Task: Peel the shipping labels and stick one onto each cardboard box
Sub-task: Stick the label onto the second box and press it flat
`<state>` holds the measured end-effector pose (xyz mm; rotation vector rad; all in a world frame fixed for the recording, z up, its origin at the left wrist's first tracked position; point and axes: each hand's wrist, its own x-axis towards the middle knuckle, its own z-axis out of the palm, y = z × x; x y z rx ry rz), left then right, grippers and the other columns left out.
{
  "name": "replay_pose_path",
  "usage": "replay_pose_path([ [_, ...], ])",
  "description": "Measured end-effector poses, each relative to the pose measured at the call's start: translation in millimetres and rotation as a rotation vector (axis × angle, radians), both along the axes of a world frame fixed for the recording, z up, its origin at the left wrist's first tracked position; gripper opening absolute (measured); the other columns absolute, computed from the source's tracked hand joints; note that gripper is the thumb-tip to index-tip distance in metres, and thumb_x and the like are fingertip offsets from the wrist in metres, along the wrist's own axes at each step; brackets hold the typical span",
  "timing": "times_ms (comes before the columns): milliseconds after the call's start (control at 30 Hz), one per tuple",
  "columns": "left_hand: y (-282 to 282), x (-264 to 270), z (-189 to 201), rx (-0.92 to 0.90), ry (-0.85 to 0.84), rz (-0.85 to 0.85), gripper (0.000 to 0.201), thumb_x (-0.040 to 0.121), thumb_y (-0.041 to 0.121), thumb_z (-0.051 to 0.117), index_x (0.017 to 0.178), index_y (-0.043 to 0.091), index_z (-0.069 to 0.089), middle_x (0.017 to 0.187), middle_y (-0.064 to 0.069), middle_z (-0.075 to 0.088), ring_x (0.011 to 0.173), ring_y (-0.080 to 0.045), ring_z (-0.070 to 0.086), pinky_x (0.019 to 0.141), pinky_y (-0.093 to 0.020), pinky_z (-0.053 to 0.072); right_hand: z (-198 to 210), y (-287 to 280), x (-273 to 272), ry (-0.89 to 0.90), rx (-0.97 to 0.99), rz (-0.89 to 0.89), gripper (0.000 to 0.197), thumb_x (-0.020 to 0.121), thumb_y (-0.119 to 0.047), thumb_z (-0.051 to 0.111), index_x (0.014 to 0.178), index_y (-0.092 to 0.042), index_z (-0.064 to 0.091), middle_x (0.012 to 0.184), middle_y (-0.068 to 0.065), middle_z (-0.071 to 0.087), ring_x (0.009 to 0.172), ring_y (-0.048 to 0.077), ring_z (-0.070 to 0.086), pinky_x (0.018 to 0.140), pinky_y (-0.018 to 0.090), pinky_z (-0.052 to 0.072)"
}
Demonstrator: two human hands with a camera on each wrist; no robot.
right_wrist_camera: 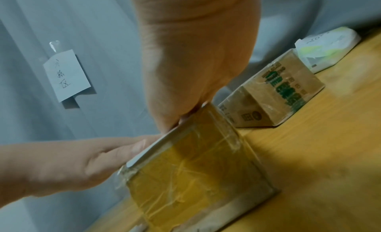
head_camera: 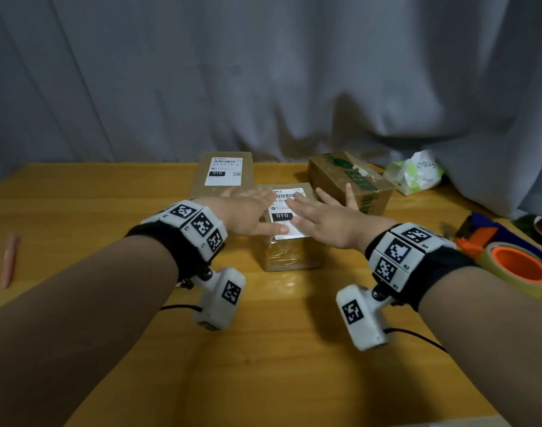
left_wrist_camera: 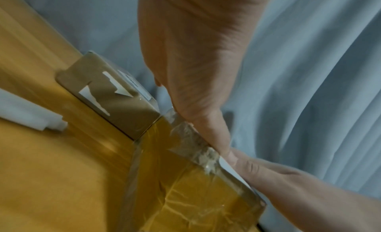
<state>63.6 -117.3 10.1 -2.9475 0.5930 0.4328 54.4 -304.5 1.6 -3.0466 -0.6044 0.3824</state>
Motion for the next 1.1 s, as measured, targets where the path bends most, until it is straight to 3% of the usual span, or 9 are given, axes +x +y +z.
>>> replay_pose_path([
  [100,-1,10,4,0.089,0.016,0.008,0.102,0.076,0.079,0.026,0.150,0.016,-0.007,0.159,0.002,-0.009,0.146,-0.015,-0.008,0.117,-0.054,-0.004,3,9,2,-0.070,-0.036,0.021,0.052,0.099,-0.047,0.013,0.150,-0.036,0.010,0.160,-0.013,0.005,0.148,0.020,-0.008,0.107,0.061,-0.025],
  [200,-2,17,5,0.129,0.041,0.007,0.107,0.073,0.082,0.027,0.149,0.016,-0.011,0.159,0.002,-0.012,0.146,-0.016,-0.011,0.116,-0.056,-0.005,0,20,6,-0.051,-0.021,0.014,0.051,0.099,-0.043,0.013,0.150,-0.037,0.006,0.160,-0.013,0.003,0.148,0.022,-0.010,0.106,0.061,-0.025],
  [433,3,16,-4,0.016,0.073,0.045,0.115,0.063,0.087,0.025,0.148,0.021,-0.016,0.157,0.005,-0.018,0.145,-0.016,-0.016,0.114,-0.058,-0.008,-4,33,22,0.010,-0.011,-0.063,0.054,0.098,-0.048,0.009,0.149,-0.037,-0.006,0.158,-0.017,-0.008,0.147,0.023,-0.013,0.107,0.062,-0.022],
  [667,10,7,-6,-0.060,0.011,0.089,0.099,0.076,0.081,0.025,0.150,0.023,-0.006,0.158,0.008,-0.014,0.145,-0.011,-0.014,0.115,-0.053,-0.011,1,6,30,-0.063,-0.064,-0.109,0.056,0.097,-0.050,0.004,0.150,-0.033,0.001,0.159,-0.014,-0.004,0.147,0.022,-0.010,0.109,0.060,-0.022],
  [767,5,-2,-10,-0.132,-0.053,0.026,0.079,0.089,0.066,0.024,0.150,0.025,-0.004,0.158,0.008,-0.015,0.145,-0.009,-0.014,0.116,-0.047,-0.013,2,10,26,-0.155,-0.055,0.023,0.055,0.099,-0.045,0.009,0.151,-0.027,0.005,0.160,-0.009,-0.002,0.147,0.018,-0.009,0.112,0.055,-0.019],
  [867,-4,-10,-18,-0.226,-0.084,0.012,0.062,0.098,0.049,0.018,0.150,0.022,-0.002,0.159,0.005,-0.005,0.146,-0.008,-0.007,0.118,-0.039,-0.010,-5,21,18,-0.029,0.083,0.002,0.054,0.101,-0.042,0.011,0.151,-0.026,0.000,0.160,-0.010,-0.005,0.147,0.014,-0.008,0.115,0.049,-0.018],
  [1100,-6,-5,-11,-0.140,0.016,0.078,0.073,0.091,0.063,0.023,0.150,0.026,-0.002,0.159,0.010,-0.005,0.146,-0.007,-0.008,0.116,-0.051,-0.009,-10,16,16,0.021,0.091,-0.070,0.054,0.099,-0.049,0.010,0.150,-0.036,-0.002,0.158,-0.017,-0.008,0.147,0.016,-0.012,0.112,0.056,-0.020],
])
